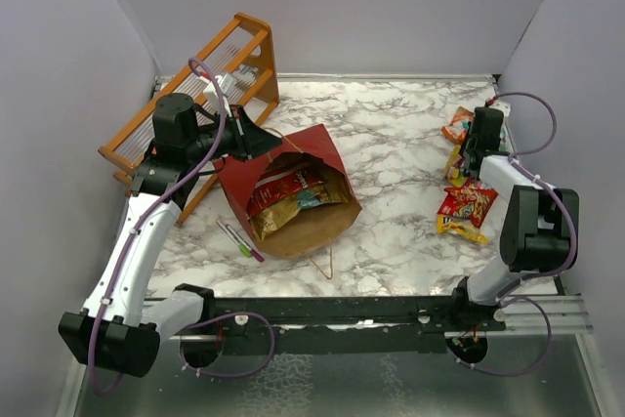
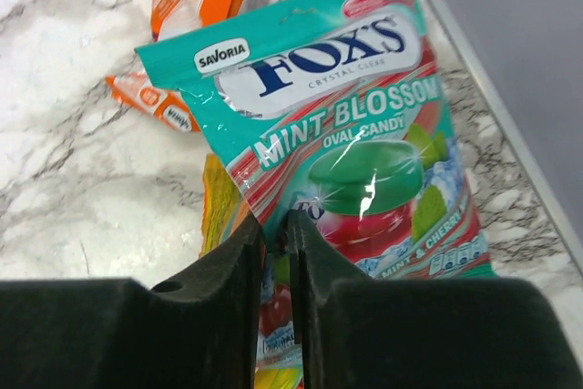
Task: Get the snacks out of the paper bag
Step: Place the snack at the center of the board, then take out the snack from the paper bag.
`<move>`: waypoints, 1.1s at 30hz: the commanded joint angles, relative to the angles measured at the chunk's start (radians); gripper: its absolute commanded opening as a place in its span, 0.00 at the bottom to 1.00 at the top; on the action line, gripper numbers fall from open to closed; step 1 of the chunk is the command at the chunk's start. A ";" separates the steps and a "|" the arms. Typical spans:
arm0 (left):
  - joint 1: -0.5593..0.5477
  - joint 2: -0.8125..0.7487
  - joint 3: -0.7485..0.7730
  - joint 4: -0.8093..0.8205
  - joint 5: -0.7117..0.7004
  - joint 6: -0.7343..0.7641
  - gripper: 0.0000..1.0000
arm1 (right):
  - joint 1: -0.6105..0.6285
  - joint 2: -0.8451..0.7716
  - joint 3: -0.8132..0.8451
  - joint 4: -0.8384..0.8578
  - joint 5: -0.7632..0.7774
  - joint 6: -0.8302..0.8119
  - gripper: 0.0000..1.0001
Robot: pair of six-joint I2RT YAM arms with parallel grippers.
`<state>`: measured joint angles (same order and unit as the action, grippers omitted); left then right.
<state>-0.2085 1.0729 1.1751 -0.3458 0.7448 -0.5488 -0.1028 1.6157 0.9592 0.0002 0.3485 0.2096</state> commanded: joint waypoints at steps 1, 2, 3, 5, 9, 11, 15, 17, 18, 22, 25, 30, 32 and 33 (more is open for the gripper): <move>0.007 -0.024 -0.002 0.022 0.010 -0.007 0.00 | 0.022 -0.042 -0.013 -0.013 -0.078 0.042 0.07; 0.006 -0.023 0.000 0.022 0.011 -0.007 0.00 | 0.035 -0.057 -0.015 -0.015 -0.092 0.044 0.03; 0.006 -0.023 0.000 0.022 0.011 -0.007 0.00 | 0.052 -0.071 -0.022 -0.009 -0.098 0.042 0.01; 0.006 -0.021 0.000 0.023 0.009 -0.008 0.00 | 0.076 -0.090 -0.038 0.003 -0.091 0.039 0.01; 0.006 -0.024 -0.002 0.030 0.012 -0.016 0.00 | 0.078 -0.076 -0.047 0.005 -0.038 0.047 0.07; 0.006 -0.029 0.000 0.027 0.011 -0.015 0.00 | 0.078 -0.066 -0.048 0.009 -0.024 0.039 0.11; 0.006 -0.032 0.005 0.006 0.007 -0.005 0.00 | 0.078 -0.050 -0.042 0.004 -0.040 0.045 0.21; 0.006 -0.032 0.010 -0.002 0.005 -0.001 0.00 | 0.078 -0.062 -0.036 -0.008 -0.042 0.046 0.32; 0.006 -0.032 0.010 -0.004 0.005 0.000 0.00 | 0.078 -0.080 -0.027 -0.019 -0.056 0.044 0.40; 0.006 -0.029 0.010 0.001 0.004 0.000 0.00 | 0.080 -0.198 0.033 -0.074 -0.175 0.016 0.66; 0.006 -0.020 0.010 0.014 0.005 -0.006 0.00 | 0.081 -0.284 0.070 -0.110 -0.232 0.004 0.70; 0.007 -0.016 0.015 0.019 0.000 -0.007 0.00 | 0.132 -0.446 -0.042 -0.067 -0.441 0.089 0.70; 0.006 -0.012 0.018 0.012 -0.001 -0.001 0.00 | 0.157 -0.497 -0.138 -0.007 -0.603 0.139 0.71; 0.006 -0.010 0.017 0.009 -0.001 0.001 0.00 | 0.172 -0.518 -0.178 0.023 -0.686 0.155 0.71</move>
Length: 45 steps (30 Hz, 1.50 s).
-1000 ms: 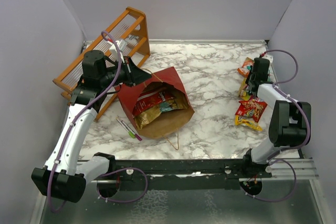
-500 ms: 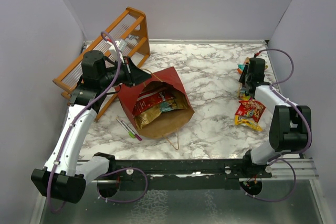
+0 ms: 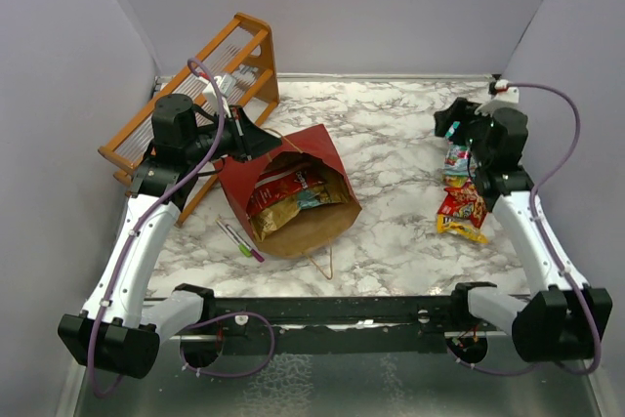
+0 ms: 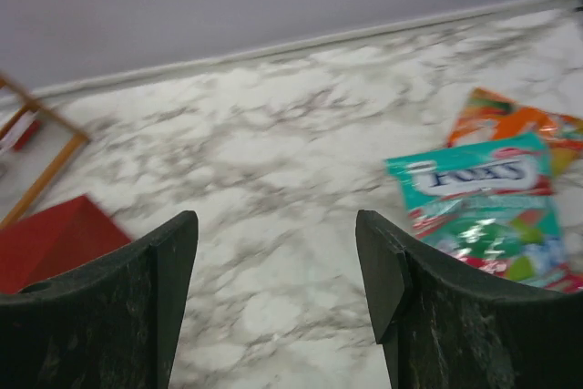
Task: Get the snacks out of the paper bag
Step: Take out the snack from the paper bag.
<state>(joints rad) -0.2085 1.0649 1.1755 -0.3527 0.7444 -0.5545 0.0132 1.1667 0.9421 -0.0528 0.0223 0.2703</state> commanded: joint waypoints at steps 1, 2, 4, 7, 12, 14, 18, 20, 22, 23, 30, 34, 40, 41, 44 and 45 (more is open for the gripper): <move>0.006 -0.001 0.018 0.014 -0.001 0.007 0.00 | 0.070 -0.089 -0.197 0.107 -0.439 0.098 0.71; 0.007 0.001 0.017 0.015 -0.001 0.008 0.00 | 0.092 -0.113 -0.227 0.145 -0.518 0.096 0.71; 0.006 0.001 0.012 0.017 -0.003 0.008 0.00 | 0.135 -0.162 -0.283 0.187 -0.593 0.075 0.71; 0.006 0.008 0.008 0.027 -0.002 0.001 0.00 | 0.186 -0.248 -0.312 0.184 -0.624 0.049 0.71; 0.006 0.017 0.018 0.031 0.002 -0.002 0.00 | 0.256 -0.308 -0.231 0.084 -0.689 -0.009 0.71; 0.006 0.018 0.021 0.029 0.001 -0.001 0.00 | 0.337 -0.310 -0.195 0.049 -0.686 -0.089 0.71; 0.006 0.020 0.023 0.028 0.000 -0.001 0.00 | 0.569 -0.314 -0.186 0.046 -0.611 -0.284 0.71; 0.006 0.020 0.024 0.027 0.000 -0.002 0.00 | 0.701 -0.302 -0.193 0.063 -0.522 -0.377 0.70; 0.006 0.019 0.025 0.022 -0.002 -0.003 0.00 | 0.828 -0.276 -0.196 0.079 -0.450 -0.491 0.70; 0.006 0.018 0.027 0.021 -0.002 -0.003 0.00 | 0.890 -0.257 -0.198 0.083 -0.423 -0.568 0.70; 0.006 0.005 0.019 0.015 0.000 -0.010 0.00 | 1.083 -0.015 -0.137 0.092 -0.226 -1.020 0.73; 0.006 0.002 0.015 0.014 -0.002 -0.013 0.00 | 1.082 0.093 -0.085 0.162 -0.188 -1.165 0.74; 0.006 -0.010 0.001 0.037 0.006 -0.033 0.00 | 1.082 0.275 -0.056 0.215 -0.123 -1.347 0.63; 0.006 -0.012 0.001 0.038 0.007 -0.034 0.00 | 1.081 0.296 -0.053 0.232 -0.118 -1.365 0.57; 0.006 -0.016 0.001 0.032 0.006 -0.031 0.00 | 1.080 0.336 -0.045 0.291 -0.135 -1.395 0.52; 0.007 -0.017 0.000 0.028 0.006 -0.029 0.00 | 1.079 0.350 -0.038 0.314 -0.135 -1.393 0.51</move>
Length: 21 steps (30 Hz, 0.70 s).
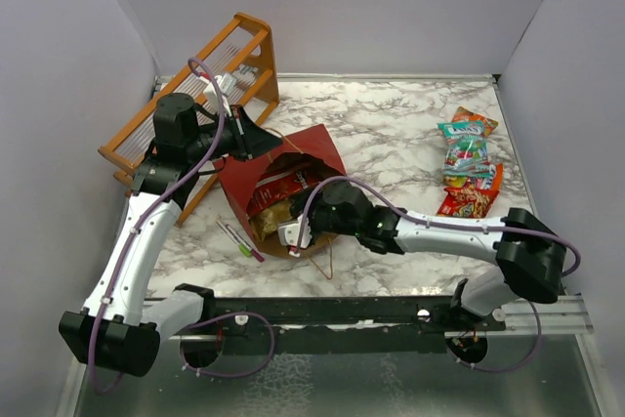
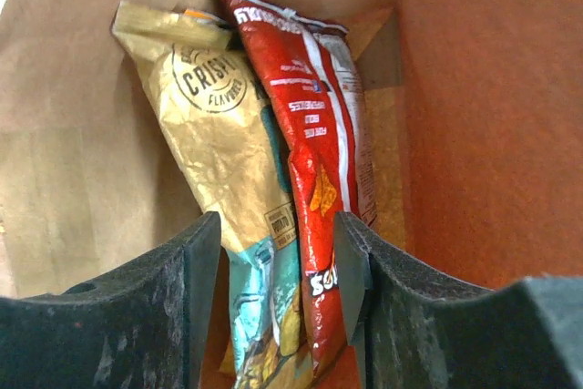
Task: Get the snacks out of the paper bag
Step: Take out the snack from the paper bag.
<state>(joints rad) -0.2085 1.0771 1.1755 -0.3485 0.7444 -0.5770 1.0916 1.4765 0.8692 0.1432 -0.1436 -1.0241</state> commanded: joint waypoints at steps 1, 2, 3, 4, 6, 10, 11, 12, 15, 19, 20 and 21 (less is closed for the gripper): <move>0.006 -0.031 0.001 0.022 0.005 -0.005 0.00 | 0.002 0.054 0.049 0.123 0.031 -0.097 0.50; 0.006 -0.032 0.000 0.021 0.005 -0.004 0.00 | 0.002 0.067 0.066 0.111 0.027 -0.097 0.50; 0.006 -0.033 -0.001 0.021 0.006 -0.004 0.00 | -0.001 0.082 0.083 0.094 0.020 -0.100 0.49; 0.006 -0.035 -0.002 0.022 0.007 -0.004 0.00 | -0.001 0.098 0.094 0.086 0.017 -0.107 0.49; 0.006 -0.038 -0.006 0.023 0.007 -0.005 0.00 | -0.003 0.141 0.105 0.084 0.032 -0.132 0.49; 0.006 -0.047 -0.010 0.023 0.009 -0.006 0.00 | -0.012 0.211 0.121 0.120 0.086 -0.136 0.45; 0.006 -0.049 -0.012 0.023 0.009 -0.006 0.00 | -0.015 0.223 0.128 0.119 0.089 -0.138 0.45; 0.006 -0.050 -0.013 0.022 0.011 -0.006 0.00 | -0.018 0.231 0.131 0.120 0.089 -0.142 0.45; 0.006 -0.054 -0.013 0.018 0.012 -0.004 0.00 | -0.026 0.253 0.130 0.137 0.069 -0.150 0.45; 0.006 -0.058 -0.013 0.017 0.012 -0.002 0.00 | -0.030 0.307 0.127 0.261 0.122 -0.165 0.49; 0.006 -0.057 -0.013 0.018 0.011 -0.002 0.00 | -0.030 0.321 0.126 0.301 0.134 -0.172 0.49; 0.006 -0.058 -0.013 0.018 0.011 -0.002 0.00 | -0.030 0.336 0.126 0.338 0.139 -0.180 0.48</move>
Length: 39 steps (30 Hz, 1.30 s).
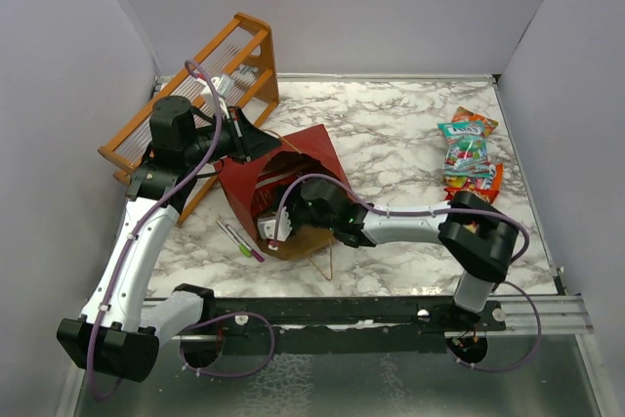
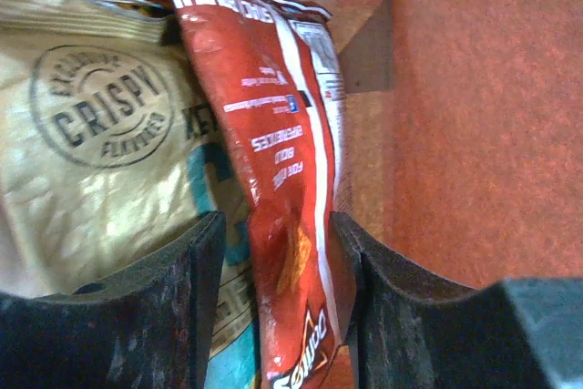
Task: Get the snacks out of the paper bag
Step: Take out the snack from the paper bag.
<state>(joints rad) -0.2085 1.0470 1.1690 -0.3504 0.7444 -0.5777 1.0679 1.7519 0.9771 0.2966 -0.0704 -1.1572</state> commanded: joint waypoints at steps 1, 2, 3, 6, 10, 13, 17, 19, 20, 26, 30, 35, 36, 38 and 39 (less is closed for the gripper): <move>0.006 -0.028 -0.006 0.020 0.012 -0.002 0.00 | -0.008 0.074 0.017 0.220 0.071 -0.058 0.47; 0.006 -0.028 -0.006 0.020 0.011 -0.002 0.00 | -0.008 0.089 0.018 0.248 0.076 -0.073 0.46; 0.006 -0.028 -0.005 0.019 0.011 -0.002 0.00 | -0.008 0.102 0.022 0.284 0.083 -0.086 0.44; 0.006 -0.031 -0.002 0.015 0.010 -0.002 0.00 | -0.012 0.145 0.039 0.349 0.101 -0.117 0.36; 0.006 -0.033 -0.002 0.008 0.005 0.001 0.00 | -0.013 0.161 0.045 0.389 0.096 -0.148 0.22; 0.006 -0.032 -0.006 0.007 0.003 0.004 0.00 | -0.011 0.128 0.038 0.323 0.077 -0.155 0.03; 0.007 -0.031 -0.016 0.014 0.000 0.003 0.00 | -0.005 0.024 -0.007 0.222 0.031 -0.095 0.01; 0.006 -0.029 -0.021 0.020 0.001 0.001 0.00 | 0.002 -0.050 -0.043 0.185 0.009 -0.068 0.01; 0.006 -0.027 -0.024 0.021 0.001 0.000 0.00 | 0.009 -0.085 -0.056 0.152 -0.003 -0.054 0.01; 0.007 -0.017 -0.017 0.023 0.000 0.004 0.00 | 0.060 -0.300 -0.106 -0.098 -0.068 0.080 0.01; 0.006 -0.017 -0.010 0.019 -0.003 0.007 0.00 | 0.067 -0.521 -0.148 -0.258 -0.219 0.196 0.01; 0.006 -0.004 -0.014 0.023 -0.003 0.013 0.00 | 0.066 -0.798 -0.158 -0.435 -0.426 0.305 0.01; 0.006 -0.001 -0.013 0.026 -0.003 0.013 0.00 | 0.067 -0.842 -0.145 -0.455 -0.440 0.342 0.01; 0.006 0.001 -0.015 0.032 -0.003 0.013 0.00 | 0.067 -0.922 -0.115 -0.472 -0.419 0.413 0.01; 0.006 0.001 -0.014 0.033 -0.002 0.013 0.00 | 0.067 -0.957 -0.101 -0.463 -0.383 0.452 0.01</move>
<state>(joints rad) -0.2085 1.0462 1.1458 -0.3515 0.7444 -0.5735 1.1297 0.9230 0.8135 -0.0910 -0.3893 -0.8902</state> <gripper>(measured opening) 0.010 0.015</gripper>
